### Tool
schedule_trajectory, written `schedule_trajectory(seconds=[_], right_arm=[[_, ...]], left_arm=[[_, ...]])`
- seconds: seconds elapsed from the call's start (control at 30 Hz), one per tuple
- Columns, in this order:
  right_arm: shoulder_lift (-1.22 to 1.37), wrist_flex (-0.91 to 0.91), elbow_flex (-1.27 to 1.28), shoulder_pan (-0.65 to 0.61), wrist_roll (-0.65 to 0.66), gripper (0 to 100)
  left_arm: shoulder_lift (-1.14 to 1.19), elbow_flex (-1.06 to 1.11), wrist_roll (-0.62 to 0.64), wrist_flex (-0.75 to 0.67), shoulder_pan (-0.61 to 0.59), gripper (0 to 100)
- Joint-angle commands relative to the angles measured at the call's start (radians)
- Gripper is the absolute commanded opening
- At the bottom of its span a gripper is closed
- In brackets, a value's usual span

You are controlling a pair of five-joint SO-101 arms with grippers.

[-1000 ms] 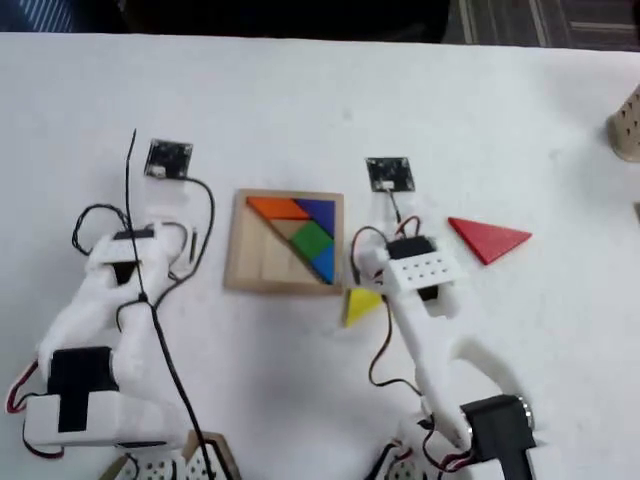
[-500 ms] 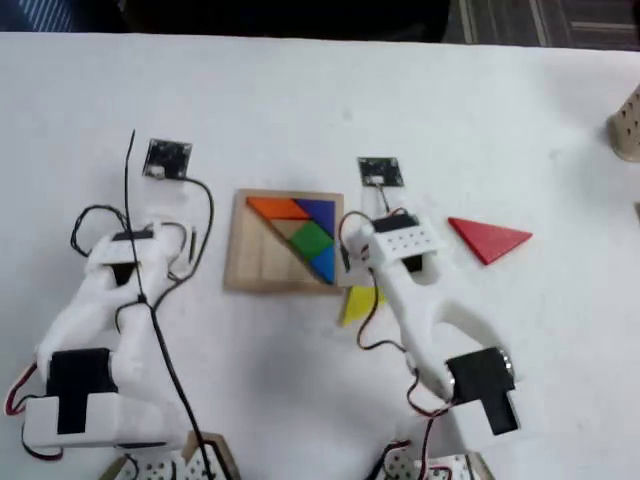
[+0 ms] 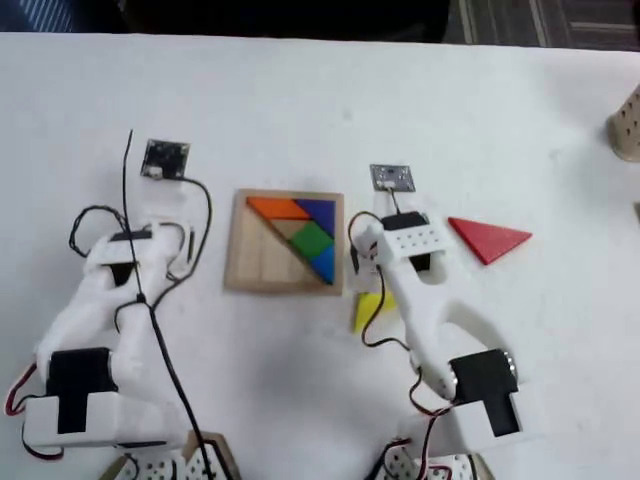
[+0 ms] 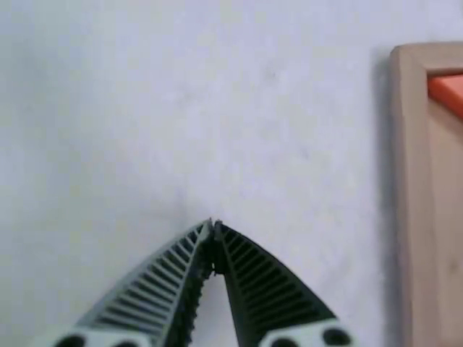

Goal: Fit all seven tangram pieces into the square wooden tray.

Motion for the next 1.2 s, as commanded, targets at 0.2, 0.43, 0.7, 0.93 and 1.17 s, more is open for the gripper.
schedule_trajectory(seconds=[0.2,0.43,0.7,0.93,1.17], right_arm=[[0.082,0.076,-0.109,-0.024,-0.012,26.5],[0.048,0.090,-0.086,-0.025,-0.003,26.5],[-0.166,0.050,0.043,-0.012,-0.011,26.5],[-0.163,0.022,0.061,-0.061,-0.256,26.7],[-0.033,-0.099,0.035,-0.050,-0.315,26.8]], left_arm=[[-0.048,-0.011,-0.011,-0.051,-0.028,16],[-0.048,-0.012,-0.003,-0.057,-0.048,17],[-0.008,-0.052,0.057,-0.052,-0.062,17],[0.076,-0.173,0.058,0.061,-0.064,17],[0.082,-0.180,0.058,0.071,-0.064,17]])
